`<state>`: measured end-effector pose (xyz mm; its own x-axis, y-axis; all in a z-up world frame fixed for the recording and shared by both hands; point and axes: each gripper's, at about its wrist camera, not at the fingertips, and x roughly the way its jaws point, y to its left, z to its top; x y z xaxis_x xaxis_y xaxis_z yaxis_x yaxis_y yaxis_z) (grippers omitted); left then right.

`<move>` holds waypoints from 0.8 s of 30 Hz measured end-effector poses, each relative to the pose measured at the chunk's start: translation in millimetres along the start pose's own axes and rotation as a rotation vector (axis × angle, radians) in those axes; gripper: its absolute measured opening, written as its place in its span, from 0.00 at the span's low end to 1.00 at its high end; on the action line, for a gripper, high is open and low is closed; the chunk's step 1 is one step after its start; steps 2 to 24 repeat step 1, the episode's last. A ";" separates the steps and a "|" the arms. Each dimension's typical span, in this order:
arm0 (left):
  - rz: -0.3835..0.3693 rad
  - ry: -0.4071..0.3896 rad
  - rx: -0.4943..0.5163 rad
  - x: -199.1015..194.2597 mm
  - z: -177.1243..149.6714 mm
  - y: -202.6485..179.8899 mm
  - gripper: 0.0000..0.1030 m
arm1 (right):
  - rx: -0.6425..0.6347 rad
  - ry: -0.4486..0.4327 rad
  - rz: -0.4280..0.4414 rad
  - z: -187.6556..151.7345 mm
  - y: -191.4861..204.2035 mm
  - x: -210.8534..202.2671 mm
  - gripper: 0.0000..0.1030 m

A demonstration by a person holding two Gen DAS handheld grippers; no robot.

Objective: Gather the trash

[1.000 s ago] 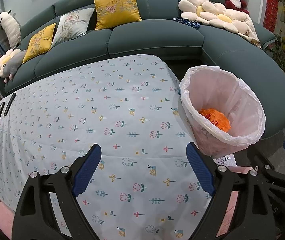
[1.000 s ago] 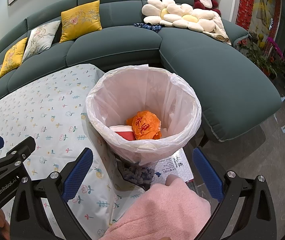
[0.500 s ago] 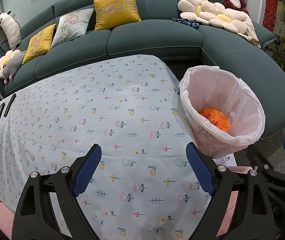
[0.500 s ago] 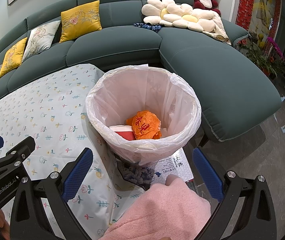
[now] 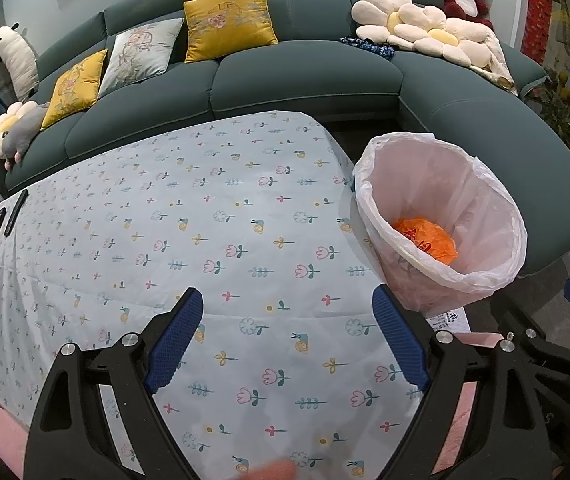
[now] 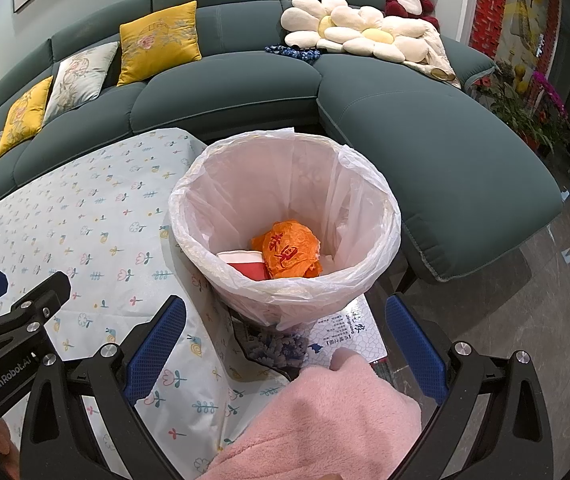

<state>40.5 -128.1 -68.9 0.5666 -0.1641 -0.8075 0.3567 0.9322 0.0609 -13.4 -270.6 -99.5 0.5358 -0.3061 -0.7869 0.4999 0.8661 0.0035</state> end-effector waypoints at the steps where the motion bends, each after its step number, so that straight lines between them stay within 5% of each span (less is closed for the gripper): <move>1: -0.001 0.002 0.000 0.4 0.2 0.0 0.80 | 0.001 0.001 0.000 0.5 -0.1 0.2 0.93; 24: -0.001 0.002 0.000 0.4 0.2 0.0 0.80 | 0.001 0.001 0.000 0.5 -0.1 0.2 0.93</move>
